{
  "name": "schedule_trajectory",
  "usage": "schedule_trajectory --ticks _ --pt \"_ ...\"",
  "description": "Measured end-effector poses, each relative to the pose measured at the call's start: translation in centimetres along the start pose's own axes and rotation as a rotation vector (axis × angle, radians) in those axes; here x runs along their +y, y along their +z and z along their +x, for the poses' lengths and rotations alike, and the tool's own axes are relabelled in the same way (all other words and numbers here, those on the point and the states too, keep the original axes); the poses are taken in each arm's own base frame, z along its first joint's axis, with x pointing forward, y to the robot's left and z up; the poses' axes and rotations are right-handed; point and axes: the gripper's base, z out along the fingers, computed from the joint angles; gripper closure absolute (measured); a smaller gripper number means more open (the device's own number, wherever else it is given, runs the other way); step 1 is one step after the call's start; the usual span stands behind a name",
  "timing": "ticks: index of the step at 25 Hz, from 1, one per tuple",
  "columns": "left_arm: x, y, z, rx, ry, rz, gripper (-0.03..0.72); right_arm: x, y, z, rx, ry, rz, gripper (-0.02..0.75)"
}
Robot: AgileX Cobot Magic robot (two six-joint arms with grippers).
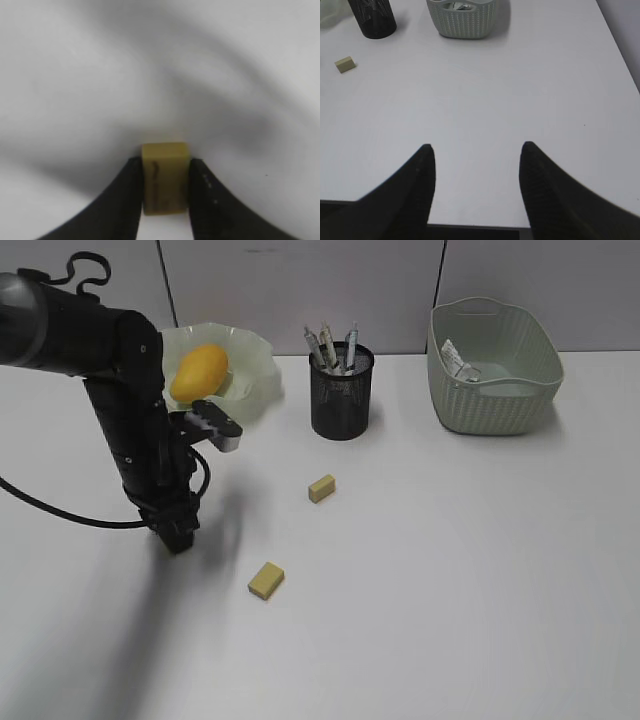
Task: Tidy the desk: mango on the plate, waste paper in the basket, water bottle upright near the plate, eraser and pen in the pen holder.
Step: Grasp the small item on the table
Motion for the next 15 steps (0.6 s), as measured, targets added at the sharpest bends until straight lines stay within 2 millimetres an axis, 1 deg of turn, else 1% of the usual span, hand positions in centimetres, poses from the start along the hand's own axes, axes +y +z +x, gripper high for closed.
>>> schedule_trajectory --ticks 1,2,8,11,13,15 --pt "0.0 0.0 0.0 0.002 0.001 0.001 0.469 0.0 0.0 0.0 0.000 0.000 0.000 0.306" --pt "0.0 0.0 0.0 0.003 0.002 0.002 0.488 0.0 0.0 0.0 0.000 0.000 0.000 0.306" --pt "-0.1 0.0 0.0 0.005 -0.001 0.005 0.487 0.0 0.0 0.0 0.000 0.000 0.000 0.306" --pt "-0.6 -0.1 -0.1 0.015 -0.001 0.016 0.487 0.0 0.0 0.0 0.000 0.000 0.000 0.306" --pt "-1.1 -0.7 -0.2 0.005 -0.002 0.021 0.487 0.0 0.0 0.0 0.000 0.000 0.000 0.306" --pt "-1.6 -1.9 -0.4 -0.022 -0.005 0.016 0.487 0.0 0.0 0.0 0.000 0.000 0.000 0.306"
